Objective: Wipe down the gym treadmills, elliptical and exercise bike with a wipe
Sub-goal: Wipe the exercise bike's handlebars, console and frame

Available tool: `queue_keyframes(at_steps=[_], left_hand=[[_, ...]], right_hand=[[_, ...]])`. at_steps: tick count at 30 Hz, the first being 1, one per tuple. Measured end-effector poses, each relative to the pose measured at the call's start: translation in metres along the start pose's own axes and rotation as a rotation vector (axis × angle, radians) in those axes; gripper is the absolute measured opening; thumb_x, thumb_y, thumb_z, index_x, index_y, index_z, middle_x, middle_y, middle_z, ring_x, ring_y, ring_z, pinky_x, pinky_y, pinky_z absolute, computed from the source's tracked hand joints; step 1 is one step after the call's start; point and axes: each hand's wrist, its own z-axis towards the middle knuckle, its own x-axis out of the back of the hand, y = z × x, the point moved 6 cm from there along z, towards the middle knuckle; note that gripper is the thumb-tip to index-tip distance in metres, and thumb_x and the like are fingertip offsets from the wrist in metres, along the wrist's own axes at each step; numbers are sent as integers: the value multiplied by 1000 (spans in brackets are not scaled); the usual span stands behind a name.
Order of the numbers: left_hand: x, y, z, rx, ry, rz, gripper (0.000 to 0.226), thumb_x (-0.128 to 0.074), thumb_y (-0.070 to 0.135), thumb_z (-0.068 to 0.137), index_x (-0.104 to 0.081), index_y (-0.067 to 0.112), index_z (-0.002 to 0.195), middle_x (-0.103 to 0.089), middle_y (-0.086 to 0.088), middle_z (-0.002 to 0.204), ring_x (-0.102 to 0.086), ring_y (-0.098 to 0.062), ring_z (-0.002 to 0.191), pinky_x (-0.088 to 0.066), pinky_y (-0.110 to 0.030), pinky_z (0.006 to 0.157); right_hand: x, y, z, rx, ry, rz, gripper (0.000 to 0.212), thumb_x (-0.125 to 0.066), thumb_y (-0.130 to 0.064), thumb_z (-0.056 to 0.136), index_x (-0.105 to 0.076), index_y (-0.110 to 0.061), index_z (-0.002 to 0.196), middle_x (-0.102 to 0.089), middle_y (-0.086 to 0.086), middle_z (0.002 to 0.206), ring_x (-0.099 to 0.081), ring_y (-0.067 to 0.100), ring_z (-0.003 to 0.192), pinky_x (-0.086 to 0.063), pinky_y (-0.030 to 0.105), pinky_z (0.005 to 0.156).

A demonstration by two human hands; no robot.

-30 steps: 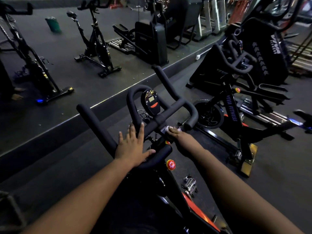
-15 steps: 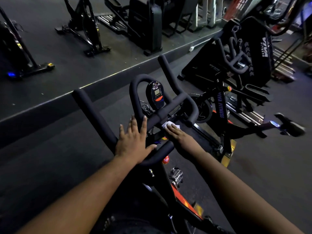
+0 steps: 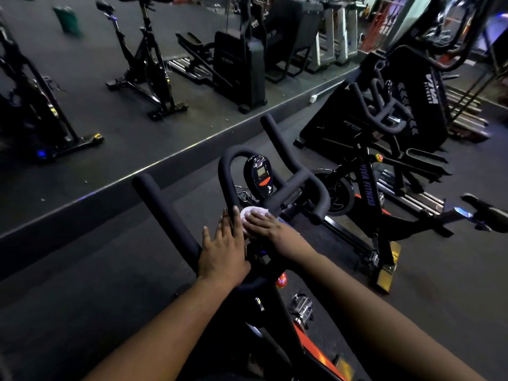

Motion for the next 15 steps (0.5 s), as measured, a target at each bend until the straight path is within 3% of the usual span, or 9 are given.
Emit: queue_keyframes(at_steps=[3, 6, 9, 12, 15], left_hand=[[4, 2, 1, 9, -12, 4, 123, -54, 66, 89, 30, 4, 152, -8, -21, 169, -23, -29, 154, -20, -56, 122], [5, 4, 1, 6, -22, 36, 122, -49, 72, 90, 30, 4, 154, -6, -21, 169, -24, -29, 154, -19, -56, 123], [1, 3, 1, 16, 26, 60, 120, -48, 72, 90, 27, 4, 155, -11, -21, 168, -28, -29, 152, -21, -56, 121], [-2, 2, 0, 22, 65, 75, 124, -56, 67, 85, 24, 3, 155, -17, -23, 167, -32, -31, 150, -26, -58, 119], [-5, 1, 0, 16, 55, 103, 126, -63, 63, 80, 13, 2, 159, -3, -27, 167, -25, -35, 153, -26, -62, 118]], right_hand=[[20, 35, -5, -83, 31, -54, 54, -40, -26, 98, -51, -5, 146, -44, 16, 154, -35, 38, 145, -31, 56, 118], [32, 56, -12, -152, 134, -37, 50, -62, -13, 97, -52, -6, 146, -44, 16, 154, -39, 37, 144, -41, 56, 112], [26, 42, -9, -196, 143, 92, 48, -55, -16, 104, -46, -16, 151, -33, 6, 162, -23, 26, 153, -29, 40, 122], [12, 16, -9, -70, 37, 151, 46, -50, -12, 105, -45, -12, 151, -32, 9, 163, -20, 24, 154, -9, 20, 120], [28, 11, -14, 1, 53, 300, 49, -59, -10, 100, -50, -15, 148, -41, 2, 158, -30, 4, 144, -18, 18, 122]])
